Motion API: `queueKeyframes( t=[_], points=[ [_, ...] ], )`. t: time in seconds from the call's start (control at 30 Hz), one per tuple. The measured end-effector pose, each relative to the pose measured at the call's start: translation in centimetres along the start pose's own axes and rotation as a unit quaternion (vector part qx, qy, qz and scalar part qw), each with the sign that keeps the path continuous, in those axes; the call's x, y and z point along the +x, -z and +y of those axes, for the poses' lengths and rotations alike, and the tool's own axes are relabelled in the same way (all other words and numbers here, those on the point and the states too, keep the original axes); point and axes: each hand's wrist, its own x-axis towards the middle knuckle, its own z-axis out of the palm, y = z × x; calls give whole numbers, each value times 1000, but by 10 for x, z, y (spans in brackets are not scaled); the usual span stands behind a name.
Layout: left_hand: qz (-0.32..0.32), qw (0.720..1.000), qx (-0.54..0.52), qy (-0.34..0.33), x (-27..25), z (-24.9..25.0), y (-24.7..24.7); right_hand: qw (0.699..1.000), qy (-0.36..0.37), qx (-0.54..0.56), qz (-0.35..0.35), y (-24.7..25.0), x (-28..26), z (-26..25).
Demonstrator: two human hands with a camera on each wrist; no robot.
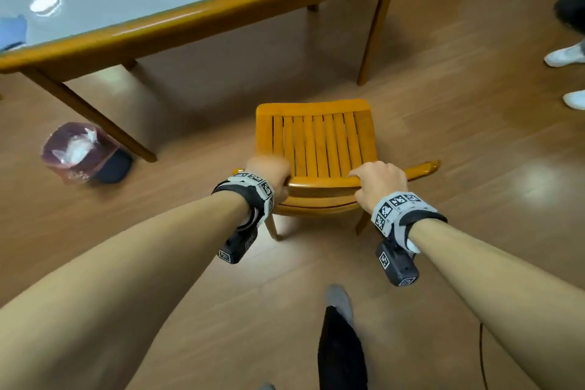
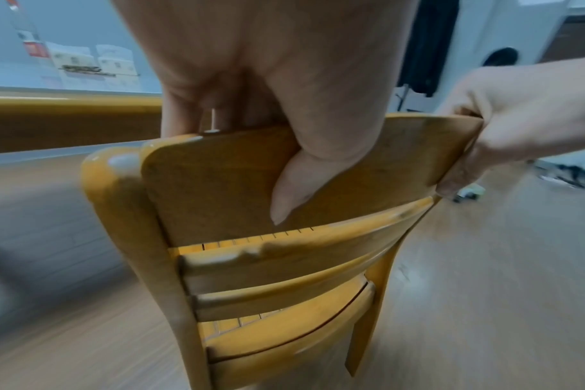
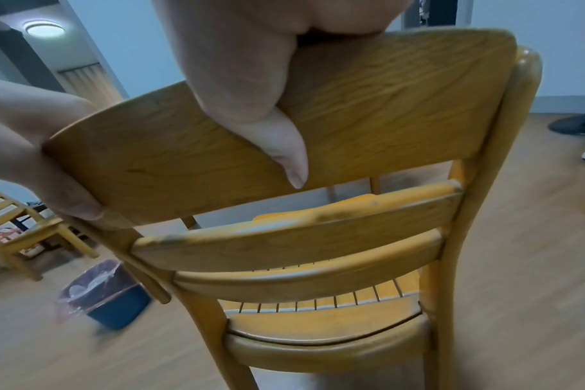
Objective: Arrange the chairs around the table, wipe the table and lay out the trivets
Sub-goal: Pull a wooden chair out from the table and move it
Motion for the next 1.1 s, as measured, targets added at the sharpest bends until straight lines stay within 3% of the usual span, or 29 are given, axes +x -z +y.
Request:
queueKeyframes(
  t=[0.23,0.67,0.9,1.1],
  points=[
    [-5,998,-34,46,123,3,72,999,28,-25,-21,62,139,66],
    [6,998,-41,46,304,-19,212,995,60,-58,-47,183,347,136],
    [-7,993,-76,87,360,11,240,992,81,-80,-52,208,406,185],
    [-41,981,-104,157,388,52,218,982,143,-102,-67,178,424,227]
  ],
)
